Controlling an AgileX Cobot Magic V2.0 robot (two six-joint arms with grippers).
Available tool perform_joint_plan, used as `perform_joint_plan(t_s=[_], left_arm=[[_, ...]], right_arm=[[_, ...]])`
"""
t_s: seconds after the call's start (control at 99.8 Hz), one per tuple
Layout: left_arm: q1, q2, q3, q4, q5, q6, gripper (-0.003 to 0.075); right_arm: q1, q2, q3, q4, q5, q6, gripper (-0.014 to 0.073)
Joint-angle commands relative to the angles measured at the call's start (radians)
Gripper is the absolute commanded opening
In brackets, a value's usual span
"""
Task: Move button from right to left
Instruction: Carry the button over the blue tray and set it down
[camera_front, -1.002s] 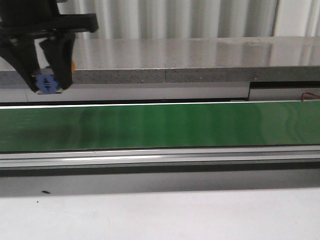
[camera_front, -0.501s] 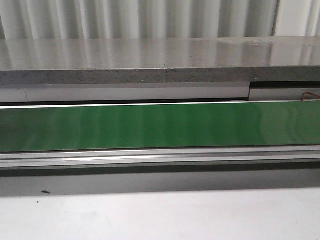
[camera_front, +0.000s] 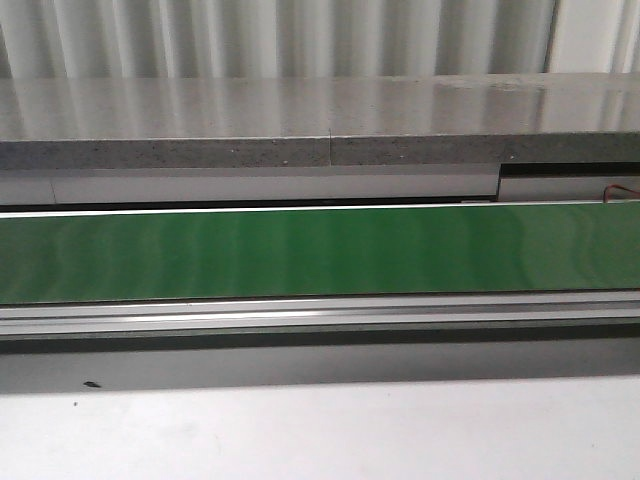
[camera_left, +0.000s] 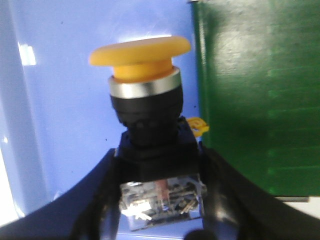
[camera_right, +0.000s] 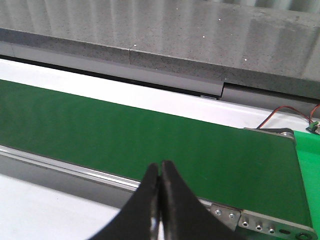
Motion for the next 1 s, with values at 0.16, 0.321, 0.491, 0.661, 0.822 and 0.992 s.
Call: perform_joint_plan(t_s=[0.16, 0.321, 0.491, 0.661, 0.822, 0.992], left_arm=[[0.091, 0.062, -0.022, 0.003, -0.032, 0.003, 0.0099], [0.097, 0.134, -0.022, 0.003, -0.067, 0.007, 0.0099], [0.097, 0.192, -0.022, 0.003, -0.129, 0.009, 0.0099], [0.097, 0.224, -0.022, -0.005, -0.120, 0.060, 0.0109], [0.097, 0.224, -0.022, -0.005, -0.121, 0.078, 0.0214], [0.097, 0.224, -0.022, -0.005, -0.117, 0.078, 0.0470]], right_arm=[[0.002, 0.009, -0.026, -0.001, -0.074, -0.009, -0.0068], [0.002, 0.009, -0.026, -0.001, -0.074, -0.009, -0.0068], [0.002, 0.009, -0.026, -0.001, -0.074, -0.009, -0.0068], [0.002, 0.009, -0.026, -0.001, -0.074, -0.009, -0.0068], [0.002, 0.009, -0.026, -0.001, -0.074, -0.009, -0.0068], [0.002, 0.009, -0.026, -0.001, -0.074, -0.009, -0.0068]])
